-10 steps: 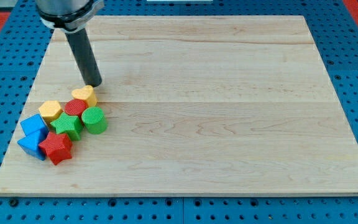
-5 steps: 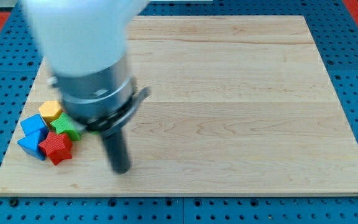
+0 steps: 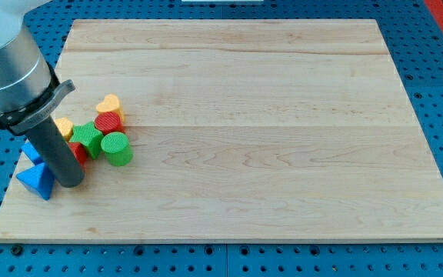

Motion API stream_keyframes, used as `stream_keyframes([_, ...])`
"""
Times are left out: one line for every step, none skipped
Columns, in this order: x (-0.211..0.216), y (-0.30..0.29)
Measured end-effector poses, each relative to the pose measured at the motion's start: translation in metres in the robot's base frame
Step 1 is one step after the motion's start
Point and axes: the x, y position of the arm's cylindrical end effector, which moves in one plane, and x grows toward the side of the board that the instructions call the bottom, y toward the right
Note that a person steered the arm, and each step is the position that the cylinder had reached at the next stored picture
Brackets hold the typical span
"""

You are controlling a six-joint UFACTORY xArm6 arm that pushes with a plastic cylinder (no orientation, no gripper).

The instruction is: Move the red star and blue triangle towards the top

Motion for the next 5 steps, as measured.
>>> stream_keyframes([0.037,0.003])
stream_keyframes([0.063,-0.020])
stream_keyframes([0.063,-0.042])
stream_keyframes([0.037,-0.043])
stream_keyframes([0.015,-0.043])
